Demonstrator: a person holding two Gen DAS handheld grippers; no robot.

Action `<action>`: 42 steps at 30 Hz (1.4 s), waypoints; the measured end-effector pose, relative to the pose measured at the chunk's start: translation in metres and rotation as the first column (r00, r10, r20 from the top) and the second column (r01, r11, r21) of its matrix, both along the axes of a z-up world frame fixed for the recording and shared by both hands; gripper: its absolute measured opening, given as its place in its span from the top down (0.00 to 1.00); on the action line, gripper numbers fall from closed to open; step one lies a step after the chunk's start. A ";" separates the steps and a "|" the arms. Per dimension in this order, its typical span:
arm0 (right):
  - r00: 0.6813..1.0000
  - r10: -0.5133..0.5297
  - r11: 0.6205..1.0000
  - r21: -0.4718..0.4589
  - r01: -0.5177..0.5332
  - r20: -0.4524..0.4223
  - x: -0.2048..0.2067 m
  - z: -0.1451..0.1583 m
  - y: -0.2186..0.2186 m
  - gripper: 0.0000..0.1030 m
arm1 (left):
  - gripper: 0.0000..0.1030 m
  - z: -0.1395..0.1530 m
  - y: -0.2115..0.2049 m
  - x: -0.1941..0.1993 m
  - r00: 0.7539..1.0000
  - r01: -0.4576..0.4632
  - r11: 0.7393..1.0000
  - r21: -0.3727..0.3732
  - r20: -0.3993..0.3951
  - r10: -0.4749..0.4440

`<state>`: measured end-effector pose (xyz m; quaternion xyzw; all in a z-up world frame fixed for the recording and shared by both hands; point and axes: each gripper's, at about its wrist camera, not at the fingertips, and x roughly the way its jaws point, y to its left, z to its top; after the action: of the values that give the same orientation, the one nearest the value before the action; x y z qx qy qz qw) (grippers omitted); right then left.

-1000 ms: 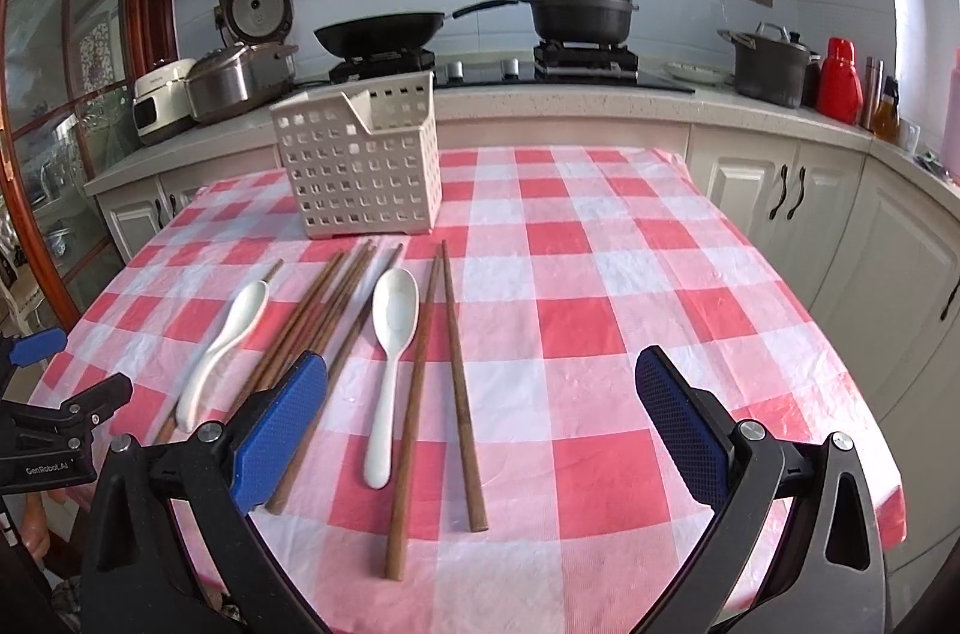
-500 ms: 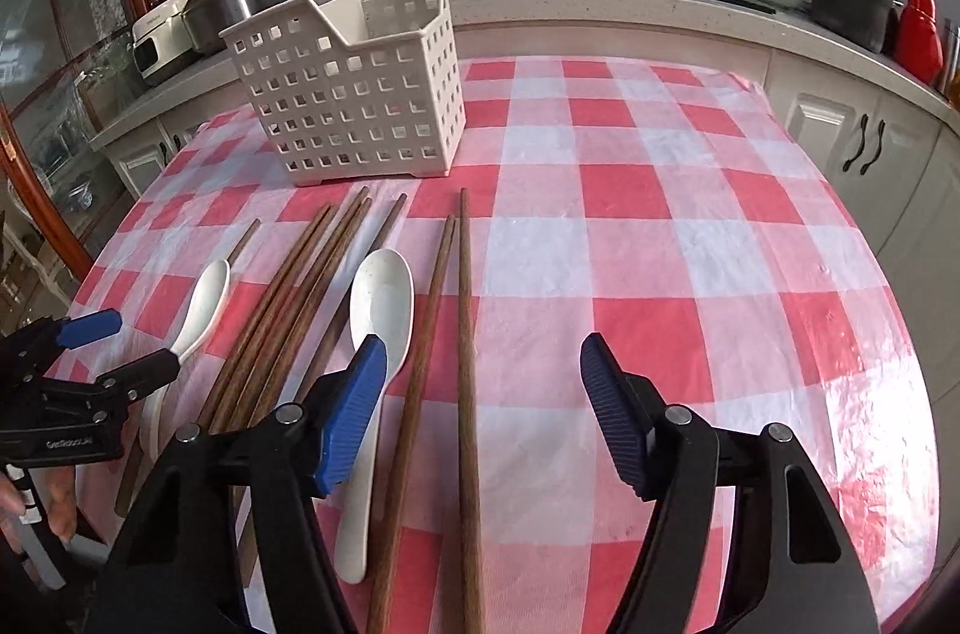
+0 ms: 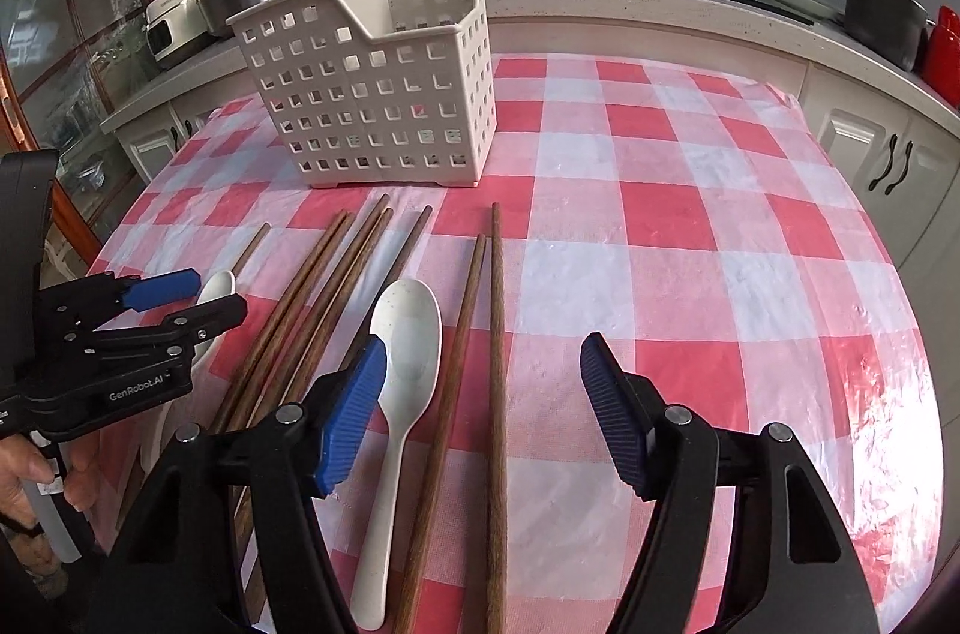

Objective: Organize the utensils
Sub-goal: 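Lower the right gripper onto the white spoon and close on it, then lift the white spoon with the right gripper and drop it into the caddy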

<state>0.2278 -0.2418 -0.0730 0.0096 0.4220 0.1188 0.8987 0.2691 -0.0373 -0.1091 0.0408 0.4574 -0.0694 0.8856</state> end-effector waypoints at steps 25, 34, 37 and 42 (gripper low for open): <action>0.990 0.114 0.990 -0.076 -0.120 -0.081 0.033 -0.017 0.049 0.69 | 0.67 0.018 0.024 -0.025 0.996 -0.006 0.998 -0.059 0.083 0.011; 0.995 0.095 0.995 -0.030 -0.094 0.016 0.015 0.013 0.039 0.69 | 0.67 0.036 0.035 -0.037 0.990 -0.015 0.996 -0.091 0.136 0.027; 0.994 0.080 0.997 -0.028 -0.078 0.071 0.010 0.030 0.036 0.69 | 0.67 0.048 0.037 -0.043 0.985 -0.014 0.995 -0.094 0.169 0.030; 0.986 0.077 0.997 -0.028 -0.073 0.150 -0.003 0.056 0.035 0.69 | 0.67 0.069 0.043 -0.057 0.973 -0.016 0.995 -0.099 0.227 0.038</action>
<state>0.2244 -0.2068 -0.0172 -0.0252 0.3540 0.1482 0.9231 0.2125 0.0057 -0.0400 -0.0004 0.3491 -0.0743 0.9341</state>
